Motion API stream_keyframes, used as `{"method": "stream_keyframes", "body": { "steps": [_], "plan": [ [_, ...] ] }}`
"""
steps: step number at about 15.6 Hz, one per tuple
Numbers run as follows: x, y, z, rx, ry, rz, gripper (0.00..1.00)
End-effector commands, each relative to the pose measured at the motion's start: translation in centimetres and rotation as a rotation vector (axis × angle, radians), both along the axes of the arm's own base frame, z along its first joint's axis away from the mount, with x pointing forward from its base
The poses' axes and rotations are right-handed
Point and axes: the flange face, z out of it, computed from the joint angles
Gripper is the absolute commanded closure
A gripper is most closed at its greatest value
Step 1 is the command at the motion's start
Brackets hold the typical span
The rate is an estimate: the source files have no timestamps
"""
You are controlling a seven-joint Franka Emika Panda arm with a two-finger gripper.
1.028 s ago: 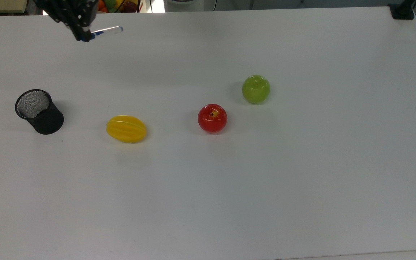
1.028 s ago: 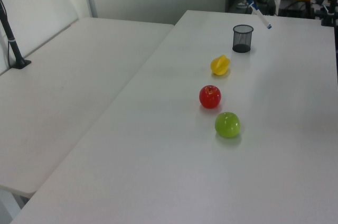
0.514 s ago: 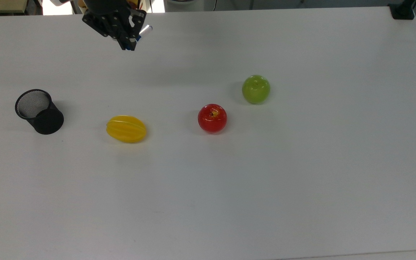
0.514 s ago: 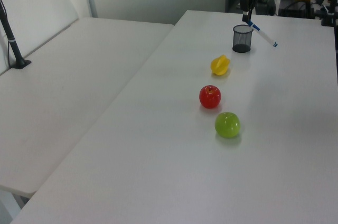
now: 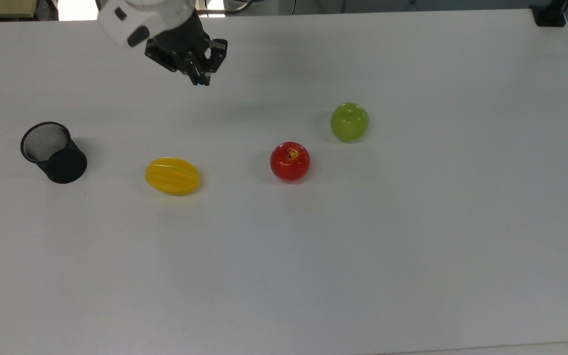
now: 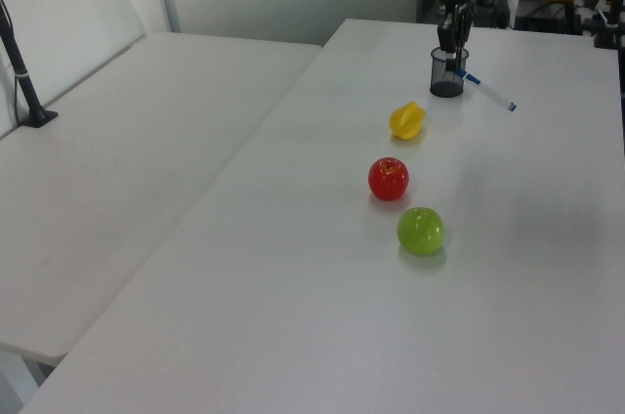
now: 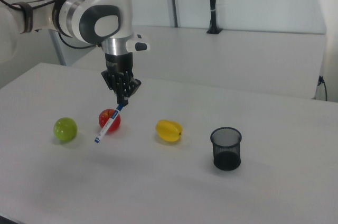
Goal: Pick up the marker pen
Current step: 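Carry the marker pen over the table beside the red apple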
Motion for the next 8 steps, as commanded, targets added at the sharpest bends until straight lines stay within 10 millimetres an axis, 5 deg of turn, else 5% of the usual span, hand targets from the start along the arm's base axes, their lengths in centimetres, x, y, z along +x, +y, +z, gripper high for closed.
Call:
{"method": "stream_keyframes", "body": {
  "steps": [1,8],
  "plan": [
    [-0.3,2.2,-3.8,-0.028,0.011,0.048,0.98],
    [0.8,5.2,-9.2,-0.068,0.039,0.075,0.98]
  ]
}}
